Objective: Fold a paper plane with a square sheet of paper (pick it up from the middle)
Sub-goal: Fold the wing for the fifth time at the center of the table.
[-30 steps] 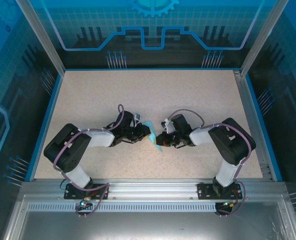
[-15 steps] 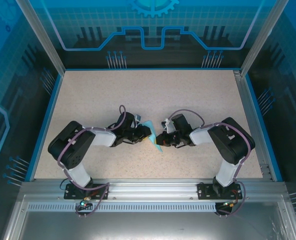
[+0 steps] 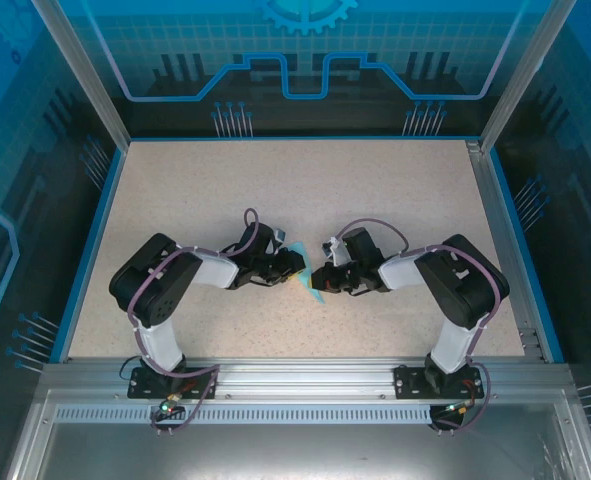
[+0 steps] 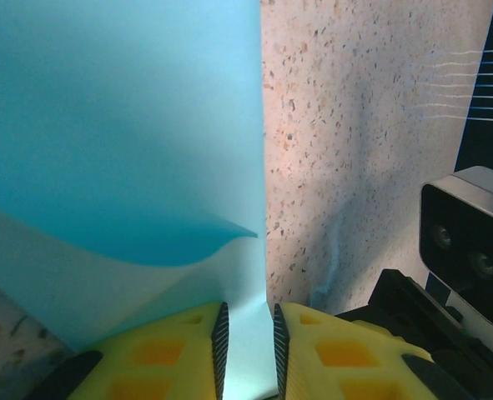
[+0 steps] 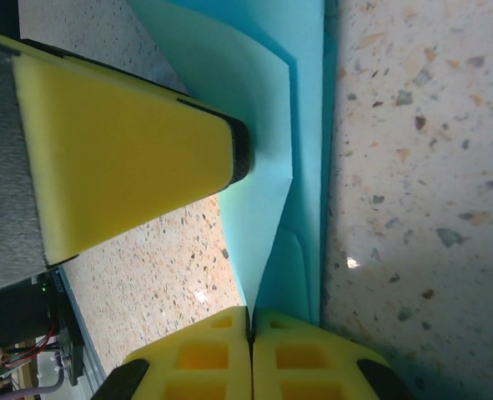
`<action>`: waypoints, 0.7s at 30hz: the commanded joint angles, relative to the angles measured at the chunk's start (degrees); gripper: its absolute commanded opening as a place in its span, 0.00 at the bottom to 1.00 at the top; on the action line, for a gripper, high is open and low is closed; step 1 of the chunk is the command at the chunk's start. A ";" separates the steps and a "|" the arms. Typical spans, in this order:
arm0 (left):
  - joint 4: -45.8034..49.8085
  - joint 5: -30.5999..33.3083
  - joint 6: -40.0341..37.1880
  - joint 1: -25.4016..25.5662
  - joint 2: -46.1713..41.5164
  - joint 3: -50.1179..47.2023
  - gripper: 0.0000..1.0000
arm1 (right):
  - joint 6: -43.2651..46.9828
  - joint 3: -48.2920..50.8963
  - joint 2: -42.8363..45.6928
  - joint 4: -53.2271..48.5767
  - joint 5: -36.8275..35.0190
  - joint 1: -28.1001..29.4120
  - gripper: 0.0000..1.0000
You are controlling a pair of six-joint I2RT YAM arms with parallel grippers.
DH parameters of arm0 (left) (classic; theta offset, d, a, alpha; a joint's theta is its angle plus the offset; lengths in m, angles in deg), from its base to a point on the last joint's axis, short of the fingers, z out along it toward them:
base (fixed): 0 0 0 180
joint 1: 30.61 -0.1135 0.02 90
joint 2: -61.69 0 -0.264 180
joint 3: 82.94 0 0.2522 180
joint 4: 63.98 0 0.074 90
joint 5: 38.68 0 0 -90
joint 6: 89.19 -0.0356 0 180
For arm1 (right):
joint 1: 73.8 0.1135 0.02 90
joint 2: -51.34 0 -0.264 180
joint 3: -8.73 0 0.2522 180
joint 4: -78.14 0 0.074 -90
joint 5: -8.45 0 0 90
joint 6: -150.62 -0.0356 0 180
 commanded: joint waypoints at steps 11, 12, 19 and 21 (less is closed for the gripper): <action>0.91 4.84 -2.11 0.34 -14.43 -5.34 0.42 | -5.20 2.13 -4.28 1.42 -1.92 -0.57 0.03; 0.95 4.77 -2.10 0.39 -14.58 -5.76 0.42 | -5.69 2.22 -4.59 1.83 -1.90 -0.59 0.03; -2.20 2.28 -1.68 0.68 -11.29 -5.46 0.38 | -8.10 3.67 -6.16 4.38 -2.23 -0.60 0.03; -2.79 1.21 -2.19 1.06 -9.71 -4.34 0.38 | -8.32 3.80 -6.07 4.12 -2.65 -0.66 0.03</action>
